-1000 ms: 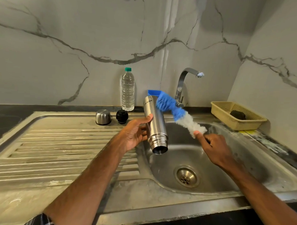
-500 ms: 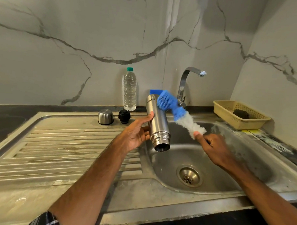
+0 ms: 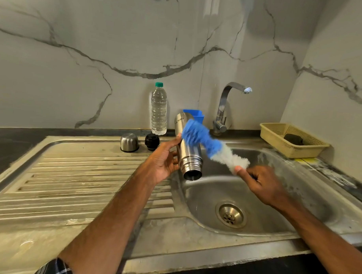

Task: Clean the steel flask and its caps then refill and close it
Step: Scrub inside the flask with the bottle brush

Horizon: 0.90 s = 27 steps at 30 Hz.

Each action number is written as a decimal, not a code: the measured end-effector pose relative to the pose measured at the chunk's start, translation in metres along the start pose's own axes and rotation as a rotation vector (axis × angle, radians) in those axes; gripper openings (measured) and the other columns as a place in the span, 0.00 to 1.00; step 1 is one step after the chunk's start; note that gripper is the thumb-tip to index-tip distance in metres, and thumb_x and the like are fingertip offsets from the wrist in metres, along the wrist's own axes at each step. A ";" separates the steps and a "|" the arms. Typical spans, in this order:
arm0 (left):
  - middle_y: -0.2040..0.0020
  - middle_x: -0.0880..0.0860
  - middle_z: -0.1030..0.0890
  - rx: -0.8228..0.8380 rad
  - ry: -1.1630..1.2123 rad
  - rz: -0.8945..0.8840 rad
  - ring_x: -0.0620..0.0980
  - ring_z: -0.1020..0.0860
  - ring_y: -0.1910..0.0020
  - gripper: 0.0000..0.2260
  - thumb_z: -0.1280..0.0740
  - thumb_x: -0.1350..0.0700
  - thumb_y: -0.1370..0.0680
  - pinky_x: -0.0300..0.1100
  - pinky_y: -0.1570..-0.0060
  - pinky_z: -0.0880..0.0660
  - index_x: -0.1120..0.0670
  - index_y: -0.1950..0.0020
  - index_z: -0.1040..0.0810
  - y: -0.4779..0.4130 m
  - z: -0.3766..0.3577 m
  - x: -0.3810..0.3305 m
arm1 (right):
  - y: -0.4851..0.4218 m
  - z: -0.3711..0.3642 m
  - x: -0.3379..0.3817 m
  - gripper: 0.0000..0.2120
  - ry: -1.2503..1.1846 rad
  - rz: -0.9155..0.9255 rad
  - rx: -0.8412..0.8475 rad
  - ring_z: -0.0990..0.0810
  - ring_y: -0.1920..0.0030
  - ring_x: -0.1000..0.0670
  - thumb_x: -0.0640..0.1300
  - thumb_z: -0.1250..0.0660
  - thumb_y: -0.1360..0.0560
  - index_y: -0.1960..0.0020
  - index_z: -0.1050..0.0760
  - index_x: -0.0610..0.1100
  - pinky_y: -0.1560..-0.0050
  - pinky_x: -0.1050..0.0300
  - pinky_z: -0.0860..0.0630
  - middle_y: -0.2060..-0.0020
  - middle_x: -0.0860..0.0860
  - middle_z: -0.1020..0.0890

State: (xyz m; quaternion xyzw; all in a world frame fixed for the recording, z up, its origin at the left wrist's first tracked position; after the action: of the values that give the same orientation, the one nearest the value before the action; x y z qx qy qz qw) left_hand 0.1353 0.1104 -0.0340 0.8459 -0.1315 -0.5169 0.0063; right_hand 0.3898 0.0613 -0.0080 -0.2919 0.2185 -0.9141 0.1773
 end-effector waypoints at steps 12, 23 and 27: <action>0.52 0.58 0.16 -0.054 0.019 -0.052 0.52 0.15 0.60 0.22 0.26 0.50 0.23 0.44 0.65 0.19 0.60 0.35 0.25 -0.003 0.007 -0.007 | 0.000 0.004 -0.003 0.33 -0.016 -0.026 -0.020 0.37 0.81 0.55 0.70 0.44 0.24 0.76 0.32 0.47 0.76 0.61 0.39 0.82 0.54 0.33; 0.55 0.56 0.15 -0.067 0.079 -0.093 0.52 0.15 0.60 0.23 0.26 0.50 0.24 0.44 0.65 0.18 0.61 0.34 0.23 -0.005 0.015 -0.015 | 0.004 0.000 0.003 0.36 0.009 0.079 0.002 0.38 0.81 0.54 0.70 0.44 0.22 0.76 0.34 0.43 0.75 0.66 0.42 0.82 0.53 0.37; 0.56 0.56 0.15 -0.067 0.095 -0.091 0.52 0.15 0.59 0.18 0.27 0.50 0.23 0.45 0.63 0.18 0.59 0.39 0.22 -0.007 0.018 -0.017 | 0.004 0.001 -0.001 0.35 0.022 0.061 -0.001 0.36 0.81 0.53 0.69 0.43 0.22 0.76 0.31 0.43 0.76 0.63 0.40 0.82 0.53 0.35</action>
State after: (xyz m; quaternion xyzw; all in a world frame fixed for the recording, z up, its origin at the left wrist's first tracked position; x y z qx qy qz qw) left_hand 0.1135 0.1232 -0.0289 0.8740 -0.0749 -0.4799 0.0175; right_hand 0.3919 0.0580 -0.0103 -0.2751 0.2297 -0.9114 0.2023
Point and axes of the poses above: each hand's wrist, its own y-axis away from the middle knuckle, its own z-axis out of the back of the hand, x = y × z, the point moved 10 cm from there along -y, towards the middle knuckle
